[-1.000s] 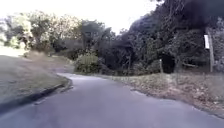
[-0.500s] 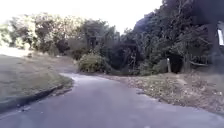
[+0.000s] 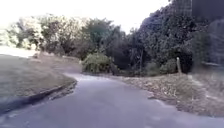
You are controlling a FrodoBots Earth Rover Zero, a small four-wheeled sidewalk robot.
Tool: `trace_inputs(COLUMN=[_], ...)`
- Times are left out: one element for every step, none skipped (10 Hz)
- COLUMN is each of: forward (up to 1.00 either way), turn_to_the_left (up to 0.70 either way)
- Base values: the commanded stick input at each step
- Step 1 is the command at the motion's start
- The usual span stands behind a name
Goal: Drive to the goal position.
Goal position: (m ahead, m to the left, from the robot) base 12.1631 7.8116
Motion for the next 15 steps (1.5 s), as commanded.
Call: trace_inputs(forward=[1.00, 1.00, 1.00, 1.00, 1.00, 1.00, 1.00, 1.00, 1.00, 1.00, 1.00, 1.00, 1.00, 1.00, 1.00], turn_to_the_left=[0.00, 0.38, 0.35, 0.10, 0.00, 0.00, 0.00, 0.00, 0.00, 0.00, 0.40, 0.40, 0.25, 0.02, 0.00])
